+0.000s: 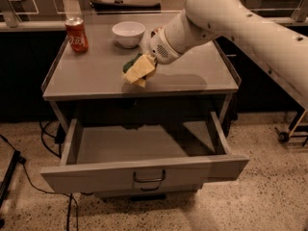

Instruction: Place sponge into top drawer

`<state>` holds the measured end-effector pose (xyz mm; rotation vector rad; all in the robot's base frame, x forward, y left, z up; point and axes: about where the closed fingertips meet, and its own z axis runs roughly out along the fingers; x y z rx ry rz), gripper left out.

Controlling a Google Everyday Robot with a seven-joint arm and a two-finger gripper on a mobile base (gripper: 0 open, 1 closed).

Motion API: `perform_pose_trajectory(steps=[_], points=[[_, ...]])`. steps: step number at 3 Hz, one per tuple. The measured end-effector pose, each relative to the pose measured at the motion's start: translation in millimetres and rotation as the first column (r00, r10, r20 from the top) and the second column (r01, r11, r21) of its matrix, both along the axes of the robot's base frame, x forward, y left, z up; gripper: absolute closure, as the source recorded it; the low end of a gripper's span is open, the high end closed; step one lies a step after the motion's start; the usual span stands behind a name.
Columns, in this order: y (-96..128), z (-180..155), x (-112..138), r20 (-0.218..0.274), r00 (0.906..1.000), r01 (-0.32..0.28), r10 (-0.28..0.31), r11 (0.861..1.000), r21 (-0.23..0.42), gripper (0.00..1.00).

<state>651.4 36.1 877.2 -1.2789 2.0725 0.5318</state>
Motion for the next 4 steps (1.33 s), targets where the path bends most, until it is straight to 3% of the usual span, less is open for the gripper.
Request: perform_pose_trajectory(steps=[1, 2, 3, 4], points=[[-3.7, 3.6, -9.5, 0.020, 0.9975, -0.069, 0.068, 0.998, 0.005, 1.00], [-3.7, 3.8, -9.7, 0.020, 0.9975, -0.069, 0.068, 0.998, 0.006, 1.00], [-2.9, 17.8, -32.6, 0.024, 0.9975, -0.068, 0.067, 0.997, 0.025, 1.00], [-3.7, 40.7, -71.1, 0.039, 0.9979, -0.054, 0.052, 0.998, 0.042, 1.00]])
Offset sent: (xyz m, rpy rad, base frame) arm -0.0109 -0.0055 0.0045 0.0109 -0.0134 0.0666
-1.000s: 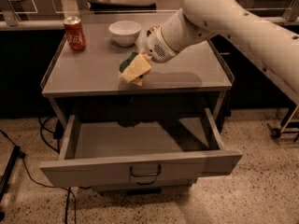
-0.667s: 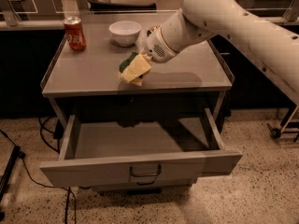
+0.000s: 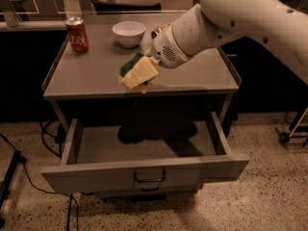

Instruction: Place sponge into top drawer

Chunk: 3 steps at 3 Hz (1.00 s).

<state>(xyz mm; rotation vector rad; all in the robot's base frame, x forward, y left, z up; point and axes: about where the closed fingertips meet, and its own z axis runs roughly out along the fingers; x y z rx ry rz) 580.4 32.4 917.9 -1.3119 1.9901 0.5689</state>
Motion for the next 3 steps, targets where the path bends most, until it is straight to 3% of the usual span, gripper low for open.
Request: perform_pose_trajectory(steps=[1, 2, 3], points=[[7.1, -14.4, -52.1, 0.020, 0.9998, 0.008, -0.008, 1.000, 0.003, 1.00], [7.9, -23.2, -55.6, 0.027, 0.9996, -0.001, 0.001, 1.000, -0.002, 1.00], [10.9, -55.5, -58.5, 0.031, 0.9994, -0.018, 0.019, 1.000, -0.006, 1.00]])
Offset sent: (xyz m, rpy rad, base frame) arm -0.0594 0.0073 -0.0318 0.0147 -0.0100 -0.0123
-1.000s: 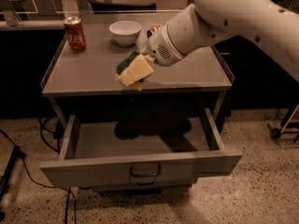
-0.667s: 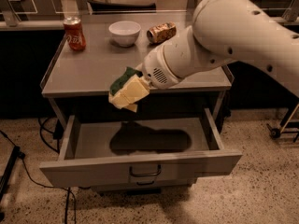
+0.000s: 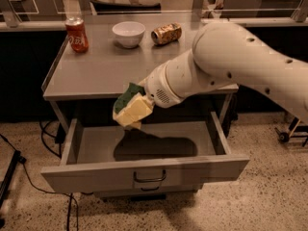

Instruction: Place sponge into top drawer

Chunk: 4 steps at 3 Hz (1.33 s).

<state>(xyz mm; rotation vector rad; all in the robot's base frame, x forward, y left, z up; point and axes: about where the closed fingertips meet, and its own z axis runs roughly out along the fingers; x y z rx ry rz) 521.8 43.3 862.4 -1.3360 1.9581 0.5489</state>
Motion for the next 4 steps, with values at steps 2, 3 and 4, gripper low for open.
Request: perform_pose_trajectory(steps=[2, 3, 4], points=[[9.7, -76.4, 5.6, -0.020, 0.9993, -0.032, 0.032, 0.999, -0.010, 1.00], [9.7, -76.7, 5.6, -0.020, 0.9993, -0.032, 0.032, 0.999, -0.010, 1.00], [3.5, -98.8, 5.4, -0.004, 0.9993, -0.038, 0.038, 0.999, -0.028, 1.00]])
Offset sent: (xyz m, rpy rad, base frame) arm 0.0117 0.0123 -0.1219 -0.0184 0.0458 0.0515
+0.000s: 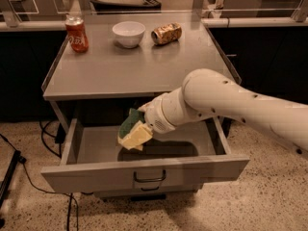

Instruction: Place sponge into top drawer

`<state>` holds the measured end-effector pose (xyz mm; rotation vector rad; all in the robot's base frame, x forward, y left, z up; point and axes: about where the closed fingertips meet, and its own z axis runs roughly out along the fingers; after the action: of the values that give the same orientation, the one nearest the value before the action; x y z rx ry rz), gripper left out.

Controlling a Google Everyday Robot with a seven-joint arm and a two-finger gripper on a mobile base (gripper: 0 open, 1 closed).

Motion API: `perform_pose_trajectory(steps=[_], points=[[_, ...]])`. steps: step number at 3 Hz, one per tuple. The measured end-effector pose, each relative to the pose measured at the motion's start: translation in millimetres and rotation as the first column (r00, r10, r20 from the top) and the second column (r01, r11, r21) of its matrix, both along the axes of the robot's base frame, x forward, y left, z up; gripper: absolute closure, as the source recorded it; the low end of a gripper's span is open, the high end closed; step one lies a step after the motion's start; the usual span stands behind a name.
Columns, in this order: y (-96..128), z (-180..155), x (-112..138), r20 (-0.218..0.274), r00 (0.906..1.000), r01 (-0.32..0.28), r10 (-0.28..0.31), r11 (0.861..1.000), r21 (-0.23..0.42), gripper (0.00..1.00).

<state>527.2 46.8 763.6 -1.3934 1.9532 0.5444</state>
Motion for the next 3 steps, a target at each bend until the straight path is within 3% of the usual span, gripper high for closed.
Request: perform_pose_trajectory(steps=[1, 2, 3], points=[[-4.4, -26.6, 0.6, 0.031, 0.9992, -0.026, 0.025, 1.000, 0.017, 1.00], [-6.9, -59.5, 0.9, 0.078, 0.9923, -0.102, 0.096, 0.993, 0.066, 1.00], [-5.2, -58.6, 0.7, 0.084, 0.9910, -0.109, 0.104, 0.992, 0.058, 1.00]])
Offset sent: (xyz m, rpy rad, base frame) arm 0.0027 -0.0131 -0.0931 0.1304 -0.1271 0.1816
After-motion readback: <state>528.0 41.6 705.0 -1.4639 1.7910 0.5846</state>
